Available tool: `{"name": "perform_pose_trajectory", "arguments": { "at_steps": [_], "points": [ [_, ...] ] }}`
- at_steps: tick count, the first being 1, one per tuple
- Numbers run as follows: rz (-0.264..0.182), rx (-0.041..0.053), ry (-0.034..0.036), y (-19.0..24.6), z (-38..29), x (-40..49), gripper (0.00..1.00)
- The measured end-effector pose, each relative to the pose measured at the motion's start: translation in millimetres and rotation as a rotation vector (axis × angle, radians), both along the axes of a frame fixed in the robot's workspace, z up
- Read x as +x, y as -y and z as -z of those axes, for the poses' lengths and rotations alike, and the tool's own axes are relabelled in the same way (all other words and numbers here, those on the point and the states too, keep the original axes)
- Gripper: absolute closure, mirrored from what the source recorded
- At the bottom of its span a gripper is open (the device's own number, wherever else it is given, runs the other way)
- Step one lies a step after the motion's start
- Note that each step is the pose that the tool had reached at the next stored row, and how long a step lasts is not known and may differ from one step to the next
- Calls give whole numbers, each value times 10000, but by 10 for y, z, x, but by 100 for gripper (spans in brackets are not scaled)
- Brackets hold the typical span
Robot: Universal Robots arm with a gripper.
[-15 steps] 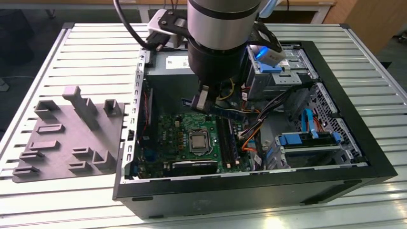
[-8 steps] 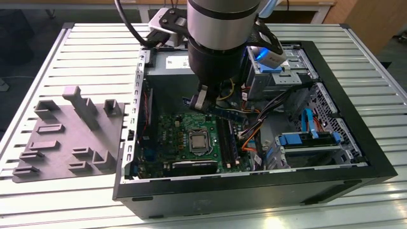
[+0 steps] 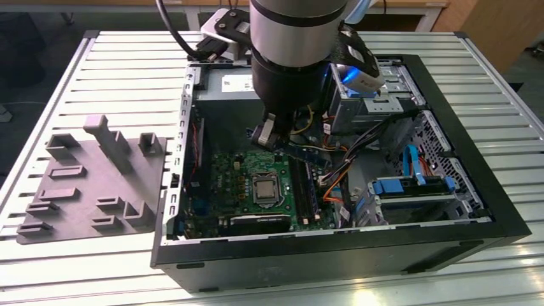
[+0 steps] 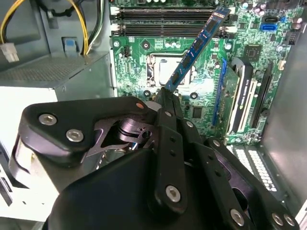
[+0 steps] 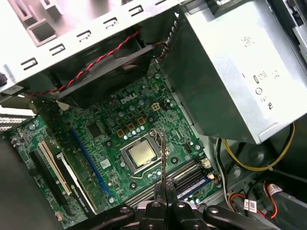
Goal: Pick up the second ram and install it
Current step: 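Insert the second ram into the second slot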
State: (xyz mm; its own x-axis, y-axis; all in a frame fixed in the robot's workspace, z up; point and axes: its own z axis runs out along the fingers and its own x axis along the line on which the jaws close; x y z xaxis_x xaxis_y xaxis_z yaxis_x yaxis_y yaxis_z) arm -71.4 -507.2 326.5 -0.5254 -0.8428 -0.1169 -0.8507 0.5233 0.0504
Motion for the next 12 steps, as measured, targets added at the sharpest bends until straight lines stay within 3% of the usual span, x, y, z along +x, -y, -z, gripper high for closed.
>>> {"name": "perform_pose_trajectory", "arguments": {
  "at_steps": [12],
  "points": [
    [1340,3,0,0,6,0,88]
  ]
}}
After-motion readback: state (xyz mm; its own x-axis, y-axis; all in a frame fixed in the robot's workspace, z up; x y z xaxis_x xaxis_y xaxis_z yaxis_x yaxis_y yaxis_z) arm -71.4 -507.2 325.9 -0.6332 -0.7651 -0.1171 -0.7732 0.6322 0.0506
